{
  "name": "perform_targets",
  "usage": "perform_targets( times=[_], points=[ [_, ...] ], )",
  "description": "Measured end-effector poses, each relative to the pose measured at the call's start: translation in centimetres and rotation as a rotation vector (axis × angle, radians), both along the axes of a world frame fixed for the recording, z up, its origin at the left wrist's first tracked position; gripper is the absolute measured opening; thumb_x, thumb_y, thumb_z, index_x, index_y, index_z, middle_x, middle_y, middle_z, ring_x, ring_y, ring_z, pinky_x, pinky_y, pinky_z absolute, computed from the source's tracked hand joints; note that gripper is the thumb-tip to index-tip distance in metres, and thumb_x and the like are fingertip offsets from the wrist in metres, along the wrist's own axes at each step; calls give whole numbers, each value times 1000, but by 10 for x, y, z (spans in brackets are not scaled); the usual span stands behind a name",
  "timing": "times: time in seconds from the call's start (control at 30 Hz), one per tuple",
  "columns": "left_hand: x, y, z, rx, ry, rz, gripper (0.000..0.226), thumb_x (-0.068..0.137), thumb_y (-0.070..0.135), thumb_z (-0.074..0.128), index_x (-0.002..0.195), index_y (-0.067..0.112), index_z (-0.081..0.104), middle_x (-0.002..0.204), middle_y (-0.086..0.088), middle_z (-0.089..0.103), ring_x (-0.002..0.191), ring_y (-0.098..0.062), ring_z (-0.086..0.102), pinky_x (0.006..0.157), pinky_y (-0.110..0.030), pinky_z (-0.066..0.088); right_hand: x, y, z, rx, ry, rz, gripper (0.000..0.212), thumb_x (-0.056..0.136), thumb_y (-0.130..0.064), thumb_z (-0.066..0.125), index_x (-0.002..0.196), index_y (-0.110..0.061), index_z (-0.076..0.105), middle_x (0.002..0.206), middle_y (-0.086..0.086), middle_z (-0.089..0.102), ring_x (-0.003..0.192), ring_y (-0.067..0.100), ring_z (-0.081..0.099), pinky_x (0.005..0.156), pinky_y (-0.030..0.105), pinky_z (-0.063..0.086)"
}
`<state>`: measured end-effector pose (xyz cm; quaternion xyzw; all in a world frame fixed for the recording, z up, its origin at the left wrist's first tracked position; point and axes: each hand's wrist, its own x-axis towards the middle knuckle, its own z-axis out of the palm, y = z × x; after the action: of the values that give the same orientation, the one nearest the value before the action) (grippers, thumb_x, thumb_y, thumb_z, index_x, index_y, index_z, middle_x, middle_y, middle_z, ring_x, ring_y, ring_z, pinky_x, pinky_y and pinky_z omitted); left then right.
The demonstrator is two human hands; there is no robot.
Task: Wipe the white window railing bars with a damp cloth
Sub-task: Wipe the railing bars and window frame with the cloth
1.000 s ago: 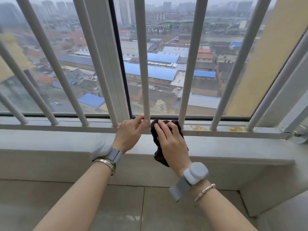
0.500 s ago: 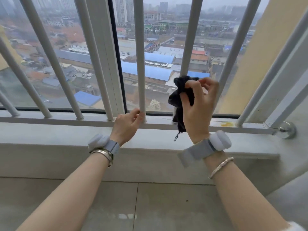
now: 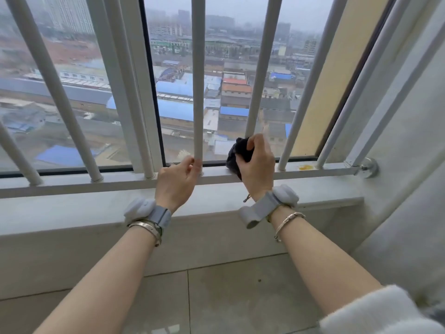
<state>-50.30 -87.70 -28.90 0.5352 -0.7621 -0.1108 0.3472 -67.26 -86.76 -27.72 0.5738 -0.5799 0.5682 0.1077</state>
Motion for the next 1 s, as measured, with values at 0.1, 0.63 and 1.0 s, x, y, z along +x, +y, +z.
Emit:
perform_targets(
  times=[0.1,0.63,1.0],
  points=[
    [2,-1,-4,-25,10,-1,42,98,42,27,102,15,59,96,0,70,90,-28,60,79,-34,37,-1,-6,26,-115,-47,1,27,70,-3,76,78,1,50,72,11,53,63,18,42,59,15,28],
    [4,-4,-13,-73,87,-11,36,93,47,37,101,21,59,90,7,71,80,-13,63,77,-32,48,-22,27,9,-180,170,128,17,84,-1,66,100,-5,71,112,15,62,93,19,61,92,7,38],
    [58,8,22,-712,182,63,19,86,8,55,104,8,57,95,-8,64,87,-3,48,81,-18,44,65,-17,97,-290,-136,324,15,83,-11,67,97,-12,71,111,8,60,103,13,55,92,17,42]
  ],
)
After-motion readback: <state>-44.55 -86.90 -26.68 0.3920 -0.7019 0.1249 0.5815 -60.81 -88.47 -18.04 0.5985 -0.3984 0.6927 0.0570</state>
